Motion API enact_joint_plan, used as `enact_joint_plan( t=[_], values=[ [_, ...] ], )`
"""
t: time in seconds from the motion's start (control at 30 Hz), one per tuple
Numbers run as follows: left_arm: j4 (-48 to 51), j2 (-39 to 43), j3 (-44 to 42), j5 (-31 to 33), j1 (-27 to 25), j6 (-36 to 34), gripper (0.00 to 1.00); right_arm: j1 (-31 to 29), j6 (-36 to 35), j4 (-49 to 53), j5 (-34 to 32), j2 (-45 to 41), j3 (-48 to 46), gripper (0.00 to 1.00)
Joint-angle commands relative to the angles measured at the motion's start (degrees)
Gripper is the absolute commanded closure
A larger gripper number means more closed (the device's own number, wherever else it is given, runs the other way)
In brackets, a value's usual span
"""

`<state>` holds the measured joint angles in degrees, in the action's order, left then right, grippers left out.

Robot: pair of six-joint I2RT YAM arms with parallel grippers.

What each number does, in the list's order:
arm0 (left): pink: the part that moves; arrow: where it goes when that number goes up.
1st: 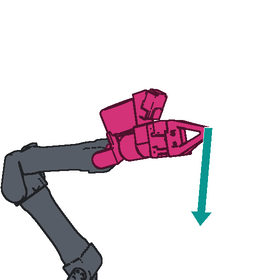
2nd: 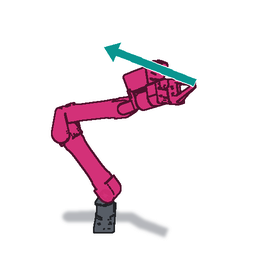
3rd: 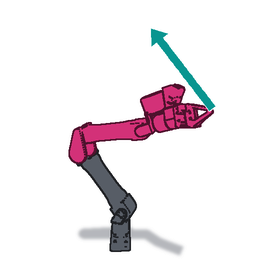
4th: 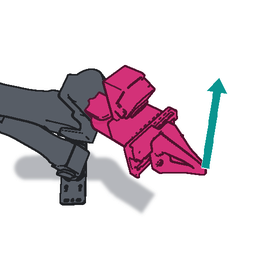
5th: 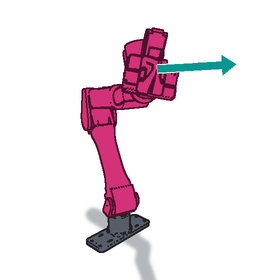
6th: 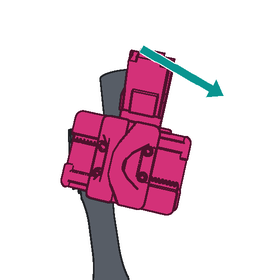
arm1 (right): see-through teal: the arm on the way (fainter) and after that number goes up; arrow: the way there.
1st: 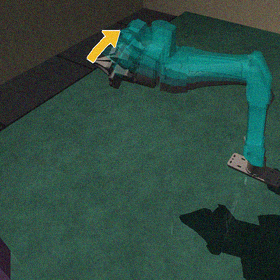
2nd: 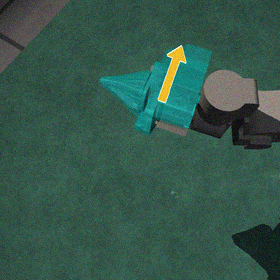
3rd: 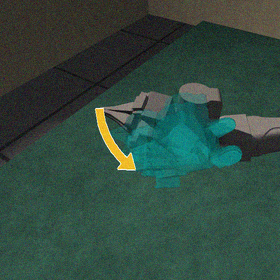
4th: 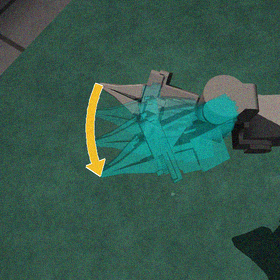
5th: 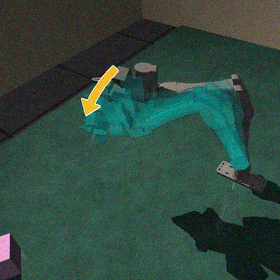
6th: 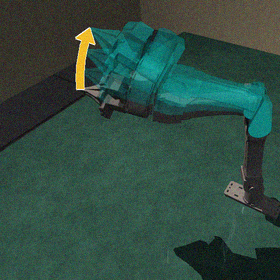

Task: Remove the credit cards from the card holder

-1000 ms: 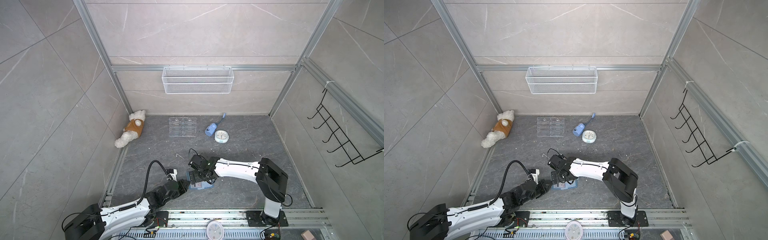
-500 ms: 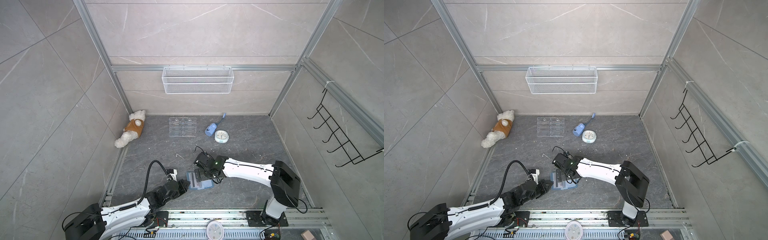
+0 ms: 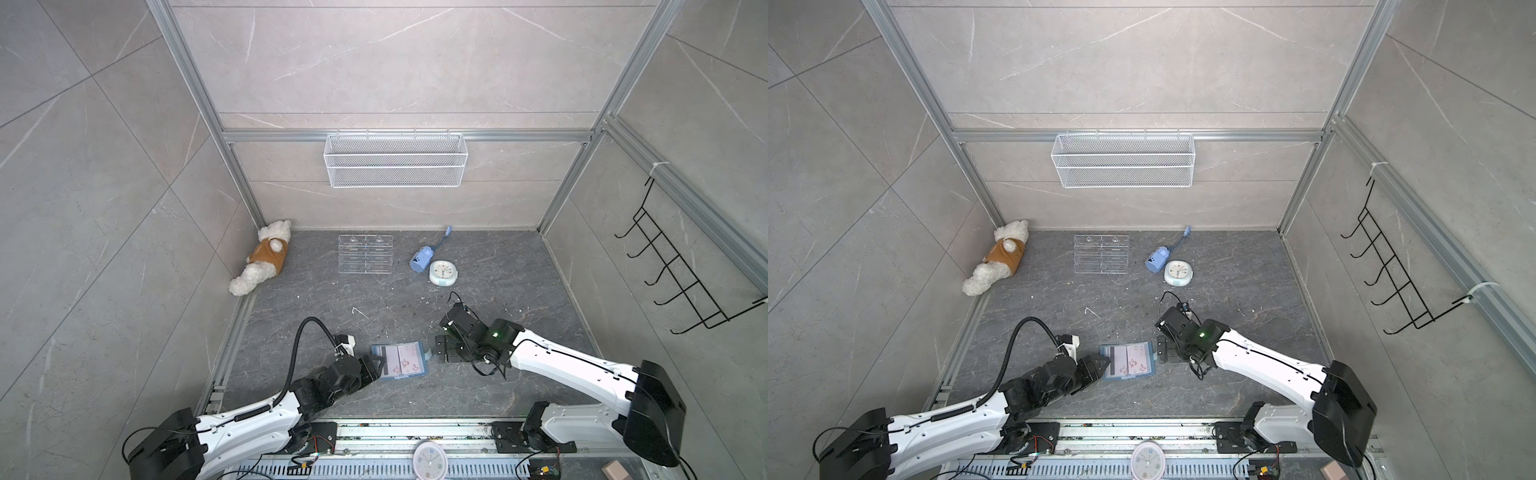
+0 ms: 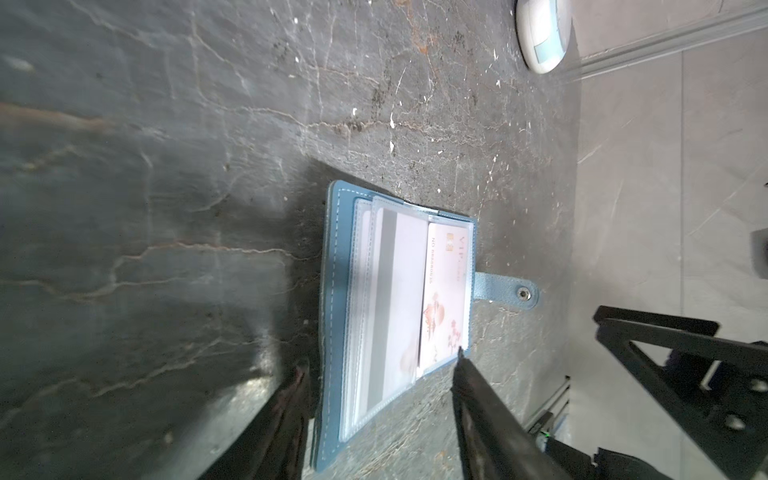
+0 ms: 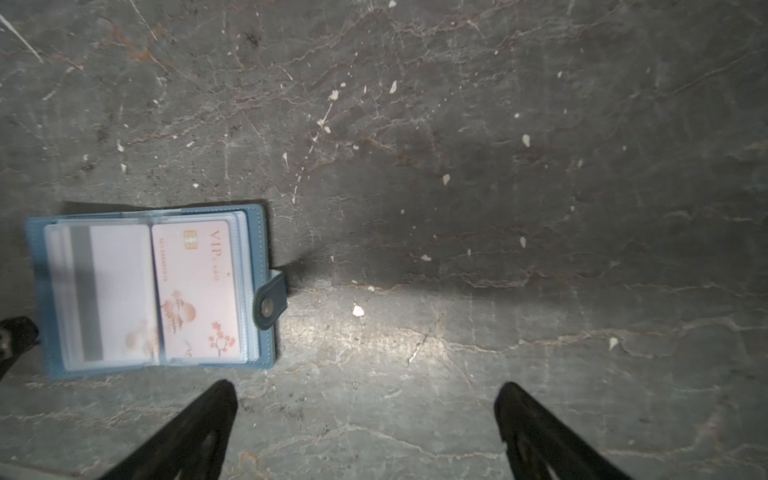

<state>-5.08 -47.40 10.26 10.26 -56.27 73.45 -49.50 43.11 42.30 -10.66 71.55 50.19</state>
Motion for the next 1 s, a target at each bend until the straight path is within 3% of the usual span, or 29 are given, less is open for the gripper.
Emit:
enact_joint_plan(
  t=[0.0,0.07,0.1,0.17,0.33,0.53,0.67,0.8,0.97],
  values=[
    [12.13,3.44,5.87,3.64,-0.16,-1.27,0.36,0.60,-1.15,1.90,1.57,-3.59,-0.47,0.00],
    [19.84,5.09,9.66,5.46,-0.16,-1.43,0.32,0.95,-1.53,1.41,3.21,-5.76,-0.37,0.00],
    [22.87,5.61,11.96,6.41,-0.16,-2.06,0.20,1.22,-1.64,1.11,4.25,-6.79,-0.39,0.00],
    [25.71,5.82,15.48,6.63,-0.15,-3.91,0.20,1.64,-2.09,0.30,6.47,-8.43,-0.14,0.00],
    [22.71,2.47,21.52,2.36,-0.16,-8.44,0.18,3.11,-3.01,-3.70,12.93,-12.08,-0.38,0.01],
    [14.76,-5.26,26.37,-6.82,-0.16,-10.85,0.18,5.41,-3.03,-9.20,19.84,-13.37,-1.42,0.10],
    [9.80,-9.40,26.59,-11.12,-0.15,-8.96,0.23,6.48,-2.69,-14.58,24.46,-12.16,-2.92,0.30],
    [5.93,-11.32,24.39,-12.73,-0.07,-5.59,0.28,7.34,-1.81,-18.78,26.92,-8.68,-4.63,0.65],
    [4.29,-13.32,21.56,-12.78,0.22,-3.96,0.36,7.54,-0.63,-26.16,30.00,-3.66,-7.64,0.81]
  ],
)
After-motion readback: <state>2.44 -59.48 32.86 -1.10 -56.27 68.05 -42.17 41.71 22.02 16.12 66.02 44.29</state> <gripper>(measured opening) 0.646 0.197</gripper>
